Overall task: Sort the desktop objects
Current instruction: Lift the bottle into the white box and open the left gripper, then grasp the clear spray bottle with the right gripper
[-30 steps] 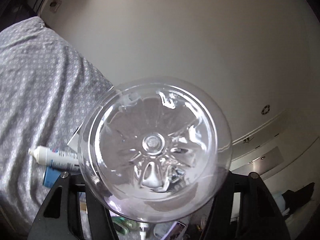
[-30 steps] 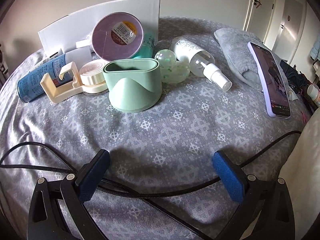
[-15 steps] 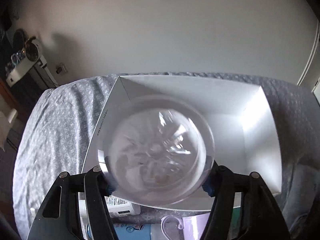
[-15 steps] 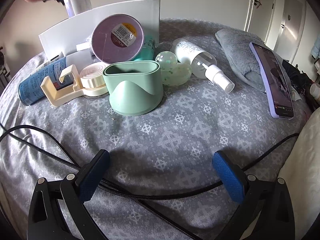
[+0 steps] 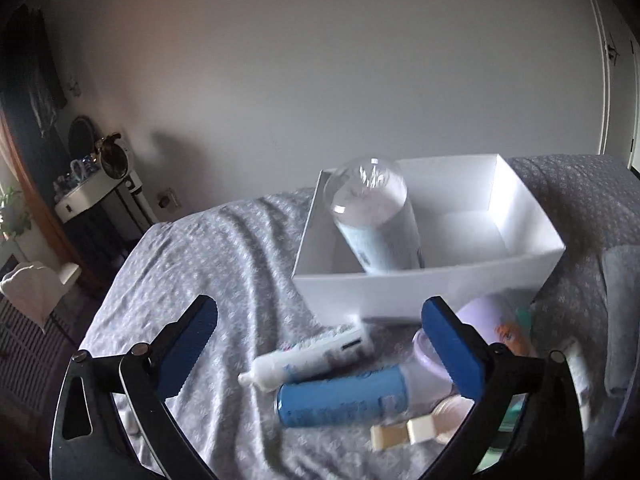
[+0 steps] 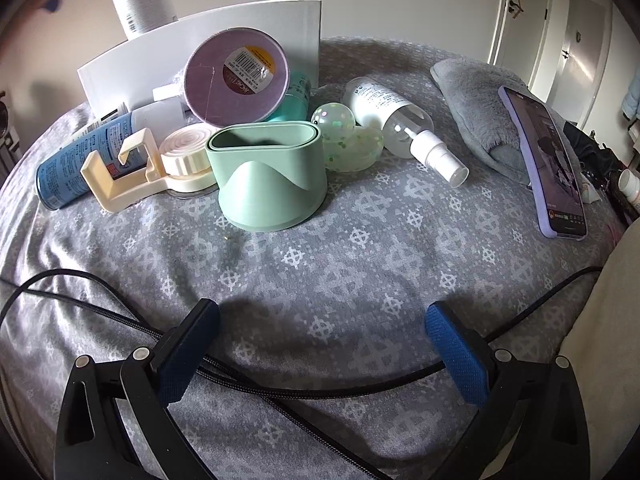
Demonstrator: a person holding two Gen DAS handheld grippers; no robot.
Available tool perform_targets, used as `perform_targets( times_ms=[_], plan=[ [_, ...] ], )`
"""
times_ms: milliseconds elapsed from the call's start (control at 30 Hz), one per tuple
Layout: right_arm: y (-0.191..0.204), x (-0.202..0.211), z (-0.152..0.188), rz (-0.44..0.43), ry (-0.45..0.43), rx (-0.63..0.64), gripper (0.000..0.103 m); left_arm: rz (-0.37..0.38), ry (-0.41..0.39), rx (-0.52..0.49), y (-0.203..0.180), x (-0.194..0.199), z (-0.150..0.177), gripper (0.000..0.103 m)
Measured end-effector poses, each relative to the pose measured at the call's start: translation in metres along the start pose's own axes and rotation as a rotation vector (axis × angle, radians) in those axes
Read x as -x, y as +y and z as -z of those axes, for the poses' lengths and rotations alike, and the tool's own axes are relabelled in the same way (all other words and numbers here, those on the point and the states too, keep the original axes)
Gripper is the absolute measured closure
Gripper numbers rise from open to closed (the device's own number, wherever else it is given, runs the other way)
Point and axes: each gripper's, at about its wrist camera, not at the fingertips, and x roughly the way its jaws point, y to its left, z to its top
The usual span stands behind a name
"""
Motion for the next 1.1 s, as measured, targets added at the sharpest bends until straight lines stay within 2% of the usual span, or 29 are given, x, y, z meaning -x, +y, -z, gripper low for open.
perform_targets(
  times_ms=[167,300,433,467,500,533,733,800,933,1000,1100],
  plan=[
    [-0.003,-0.001,-0.003,-0.005,0.007,-0.001,0.0,0.007,0.178,0.019,0.016,-0.017,0.063,0.0],
    [-0.007,-0.002,-0.005,-0.009,0.028,0.0,0.0,-0.004,0.293,-0.014,0.002,-0.039,0.113,0.0],
    [-0.015,-0.002,-0.009,-0.011,0.094,-0.006,0.0,-0.037,0.391,-0.076,-0.016,-0.06,0.157,0.0],
    [-0.018,-0.002,-0.009,-0.017,0.104,-0.013,0.0,-0.031,0.375,-0.067,-0.016,-0.059,0.165,0.0],
    [-0.02,-0.002,-0.01,-0.023,0.106,-0.018,0.0,-0.018,0.312,-0.027,-0.011,-0.052,0.171,0.0],
    [-0.021,-0.002,-0.01,-0.029,0.107,-0.022,0.0,-0.005,0.291,0.006,-0.007,-0.049,0.175,0.0],
    [-0.031,-0.008,-0.018,-0.06,0.113,-0.048,0.0,0.078,0.309,0.178,0.017,-0.043,0.187,0.0],
    [-0.024,-0.007,-0.013,-0.054,0.124,-0.037,0.0,0.084,0.289,0.194,0.02,-0.037,0.191,0.0],
    [-0.025,-0.002,-0.017,-0.063,0.168,-0.026,0.0,0.084,0.256,0.154,0.019,-0.028,0.195,0.0],
    [-0.033,0.009,-0.017,-0.05,0.125,-0.07,0.0,0.09,0.267,0.157,0.019,-0.028,0.195,0.0],
    [-0.058,0.033,-0.03,0.033,-0.003,-0.174,0.0,0.111,0.307,0.156,0.023,-0.028,0.191,0.0]
  ],
)
